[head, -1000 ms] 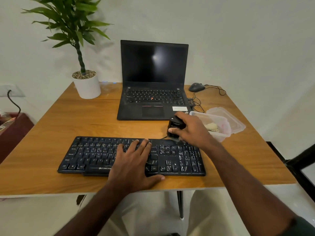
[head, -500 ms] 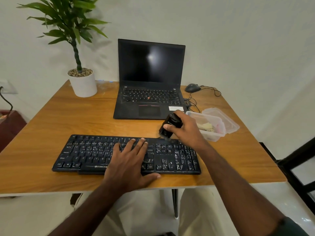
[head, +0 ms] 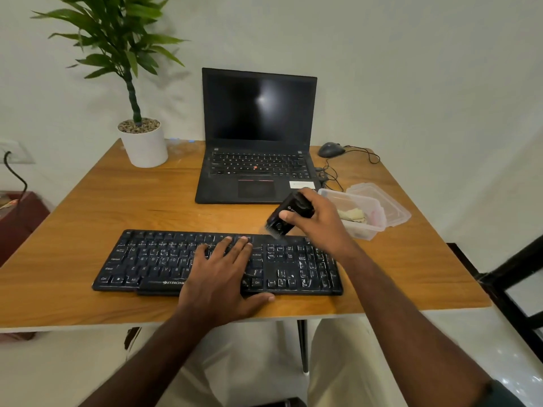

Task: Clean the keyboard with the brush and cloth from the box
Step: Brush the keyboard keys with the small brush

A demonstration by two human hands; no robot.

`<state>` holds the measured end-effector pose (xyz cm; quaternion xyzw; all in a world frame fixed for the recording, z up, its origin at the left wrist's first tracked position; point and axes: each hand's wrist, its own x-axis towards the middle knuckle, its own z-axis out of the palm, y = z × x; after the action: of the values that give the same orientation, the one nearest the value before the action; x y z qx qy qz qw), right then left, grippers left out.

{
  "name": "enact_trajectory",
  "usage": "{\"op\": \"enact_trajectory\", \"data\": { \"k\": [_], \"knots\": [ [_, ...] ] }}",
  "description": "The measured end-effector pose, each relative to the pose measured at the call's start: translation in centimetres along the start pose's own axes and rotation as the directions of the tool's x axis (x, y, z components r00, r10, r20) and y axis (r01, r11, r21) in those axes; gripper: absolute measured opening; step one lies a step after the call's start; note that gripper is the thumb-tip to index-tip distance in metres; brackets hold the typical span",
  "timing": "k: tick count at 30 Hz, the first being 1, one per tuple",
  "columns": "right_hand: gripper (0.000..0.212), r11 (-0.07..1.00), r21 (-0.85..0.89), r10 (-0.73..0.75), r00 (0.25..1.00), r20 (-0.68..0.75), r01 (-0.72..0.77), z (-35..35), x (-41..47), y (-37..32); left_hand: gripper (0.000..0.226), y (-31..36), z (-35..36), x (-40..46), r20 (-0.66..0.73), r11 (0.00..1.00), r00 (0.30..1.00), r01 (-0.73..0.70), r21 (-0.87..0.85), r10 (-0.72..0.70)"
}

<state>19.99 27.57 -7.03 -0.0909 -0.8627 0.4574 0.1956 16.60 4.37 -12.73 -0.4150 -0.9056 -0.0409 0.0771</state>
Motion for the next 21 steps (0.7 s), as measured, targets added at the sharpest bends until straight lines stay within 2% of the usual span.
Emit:
{"op": "enact_trajectory", "data": {
  "k": [5,10,13,17,21],
  "knots": [
    [0.031,0.975,-0.220,-0.001,0.997,0.083,0.019,-2.0,-0.1,0.6,0.111,0.0,0.2,0.1,0.001,1.000,1.000,0.005,-0.008,-0.005],
    [0.026,0.988,-0.131,-0.074,0.995,0.061,0.082,1.5,-0.5,0.1,0.110,0.0,0.2,0.1,-0.008,1.000,1.000,0.000,-0.009,0.000],
    [0.025,0.995,-0.042,-0.086,0.995,0.051,0.088,0.7,-0.1,0.3,0.111,0.0,0.1,0.1,-0.002,1.000,1.000,0.008,-0.013,-0.008],
    [0.034,0.987,-0.141,-0.051,0.983,0.176,0.076,-1.9,-0.5,1.5,0.110,-0.1,0.1,0.1,-0.009,1.000,1.000,-0.004,-0.020,0.004],
    [0.030,0.982,-0.164,-0.079,0.992,0.099,0.095,-6.3,-0.8,2.2,0.110,-0.2,0.2,0.0,-0.010,1.000,1.000,-0.002,-0.021,0.002]
  ]
}}
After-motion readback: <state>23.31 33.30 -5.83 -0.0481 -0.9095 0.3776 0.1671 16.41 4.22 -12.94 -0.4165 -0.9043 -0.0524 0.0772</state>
